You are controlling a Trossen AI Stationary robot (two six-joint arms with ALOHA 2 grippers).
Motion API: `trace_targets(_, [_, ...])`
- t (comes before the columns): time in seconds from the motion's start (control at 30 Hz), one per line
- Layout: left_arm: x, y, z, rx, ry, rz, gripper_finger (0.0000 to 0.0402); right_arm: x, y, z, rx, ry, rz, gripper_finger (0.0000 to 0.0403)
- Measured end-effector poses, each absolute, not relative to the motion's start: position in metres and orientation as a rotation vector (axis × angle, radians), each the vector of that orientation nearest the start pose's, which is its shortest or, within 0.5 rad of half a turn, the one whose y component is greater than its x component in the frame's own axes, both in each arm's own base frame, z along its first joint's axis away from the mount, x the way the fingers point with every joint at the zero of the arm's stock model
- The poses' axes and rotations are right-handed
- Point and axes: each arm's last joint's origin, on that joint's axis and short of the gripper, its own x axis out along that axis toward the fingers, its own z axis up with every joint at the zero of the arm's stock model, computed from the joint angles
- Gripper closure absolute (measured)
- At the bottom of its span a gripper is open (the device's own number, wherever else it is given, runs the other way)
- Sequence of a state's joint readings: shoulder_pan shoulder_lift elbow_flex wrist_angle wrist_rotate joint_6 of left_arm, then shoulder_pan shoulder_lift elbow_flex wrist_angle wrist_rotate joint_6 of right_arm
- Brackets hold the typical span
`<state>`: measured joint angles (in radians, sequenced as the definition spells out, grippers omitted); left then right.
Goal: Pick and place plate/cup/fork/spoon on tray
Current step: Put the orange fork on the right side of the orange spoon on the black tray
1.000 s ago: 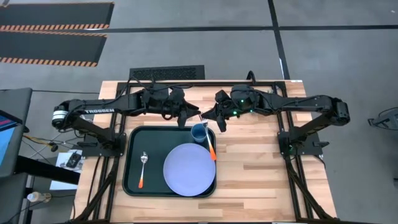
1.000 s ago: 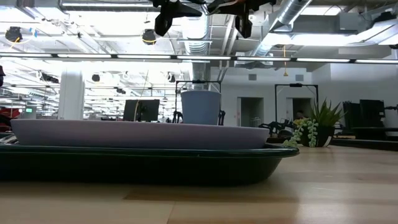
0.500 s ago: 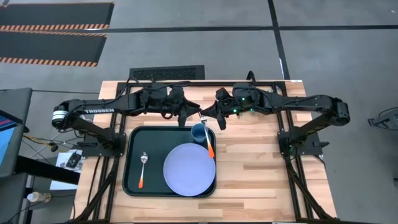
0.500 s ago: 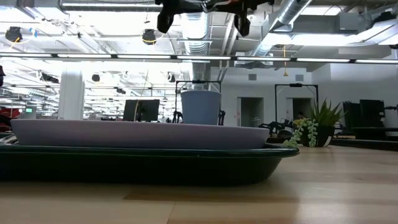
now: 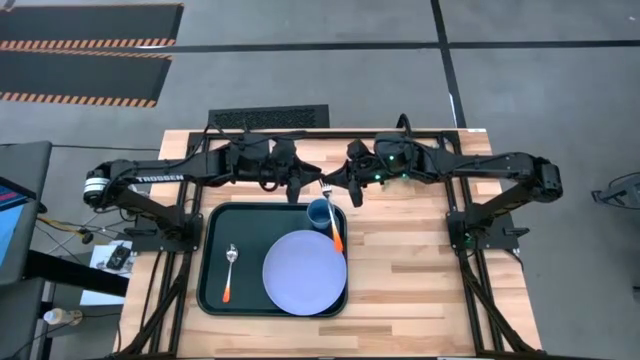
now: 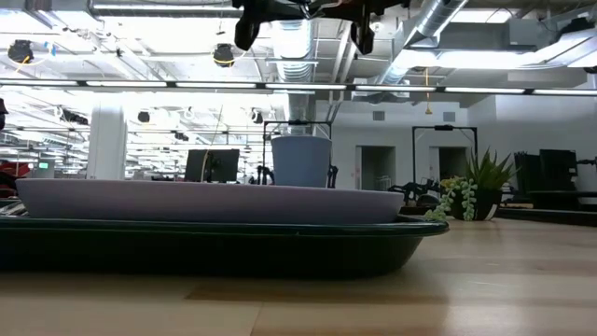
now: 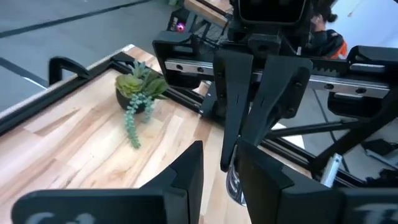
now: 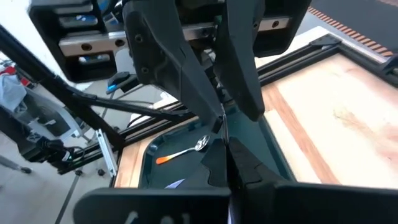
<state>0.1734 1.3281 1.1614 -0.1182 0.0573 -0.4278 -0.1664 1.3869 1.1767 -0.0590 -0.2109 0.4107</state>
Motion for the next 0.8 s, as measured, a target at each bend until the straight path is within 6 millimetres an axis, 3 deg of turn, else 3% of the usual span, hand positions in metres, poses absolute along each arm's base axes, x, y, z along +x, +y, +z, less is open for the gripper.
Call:
trace_targets(0.37, [0.2965, 0.0513, 0.3516, -0.448, 0.245, 0.199, 0.0308, 0.3137, -0.0467, 0.3476, 0.454, 0.243, -0.007, 0.0401])
trace_targets(0.63, [0.2969, 0.0507, 0.3521, -0.456, 0.241, 0.189, 0.0391, 0.3141, -0.047, 0.3472, 0.455, 0.243, -0.011, 0.0401])
trace_targets(0.8, [0.2972, 0.0506, 0.3536, -0.471, 0.225, 0.182, 0.0399, 0.3148, -0.0471, 0.3469, 0.455, 0.241, -0.01, 0.0398])
